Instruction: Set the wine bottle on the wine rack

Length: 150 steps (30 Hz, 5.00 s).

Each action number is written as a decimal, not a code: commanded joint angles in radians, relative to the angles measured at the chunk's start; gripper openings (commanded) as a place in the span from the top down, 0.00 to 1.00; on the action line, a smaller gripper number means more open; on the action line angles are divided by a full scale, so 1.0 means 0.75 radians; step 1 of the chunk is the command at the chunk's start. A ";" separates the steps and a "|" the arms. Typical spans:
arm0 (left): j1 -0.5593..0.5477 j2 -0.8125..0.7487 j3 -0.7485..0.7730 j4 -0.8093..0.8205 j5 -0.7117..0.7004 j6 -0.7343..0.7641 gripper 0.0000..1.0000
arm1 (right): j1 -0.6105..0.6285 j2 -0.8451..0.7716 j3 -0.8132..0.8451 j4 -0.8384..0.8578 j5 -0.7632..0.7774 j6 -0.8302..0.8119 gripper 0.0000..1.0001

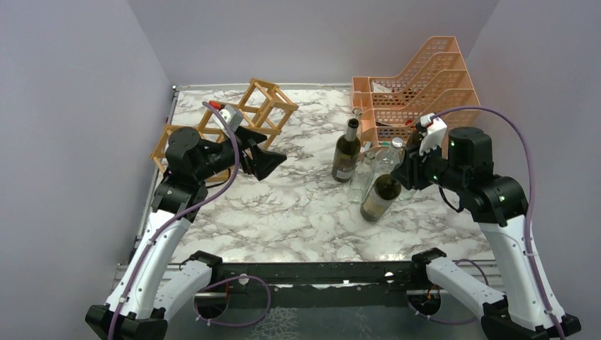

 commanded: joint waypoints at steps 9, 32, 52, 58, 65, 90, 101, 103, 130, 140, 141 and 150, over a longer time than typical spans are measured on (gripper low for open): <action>-0.177 0.004 -0.238 0.434 0.049 -0.061 0.01 | 0.020 -0.064 0.029 0.134 -0.573 0.012 0.99; -0.632 0.269 -0.635 0.888 -0.182 -0.045 0.01 | 0.020 0.088 -0.051 0.725 -0.885 0.339 0.99; -0.772 0.541 -0.542 1.255 -0.076 -0.206 0.01 | 0.022 0.089 -0.091 0.907 -1.018 0.481 0.99; -0.822 0.598 -0.513 1.346 -0.093 -0.281 0.01 | 0.024 0.091 -0.105 0.935 -1.003 0.506 0.99; -0.849 0.580 -0.498 1.395 -0.083 -0.320 0.01 | 0.024 0.080 -0.132 0.990 -0.995 0.542 0.99; -0.857 0.622 -0.426 1.462 -0.041 -0.194 0.52 | 0.024 -0.002 -0.172 1.034 -1.103 0.582 0.98; -0.846 0.523 -0.263 1.262 -0.109 0.240 1.00 | 0.022 -0.052 0.020 0.729 -0.898 0.491 0.30; -0.839 0.484 -0.204 1.115 -0.139 0.412 1.00 | 0.023 -0.051 0.089 0.701 -0.913 0.486 0.29; -0.806 0.366 0.037 0.631 -0.984 2.260 1.00 | 0.369 0.600 0.811 0.064 -0.139 0.040 0.20; -0.806 0.316 -0.054 0.686 -1.005 2.365 1.00 | 0.521 0.510 0.619 0.056 0.080 -0.063 0.22; -0.806 0.310 -0.061 0.689 -1.004 2.365 1.00 | 0.521 0.477 0.582 0.062 0.075 -0.072 0.22; -0.808 0.303 -0.085 0.698 -0.967 2.394 1.00 | 0.543 0.462 0.500 0.070 -0.011 -0.087 0.39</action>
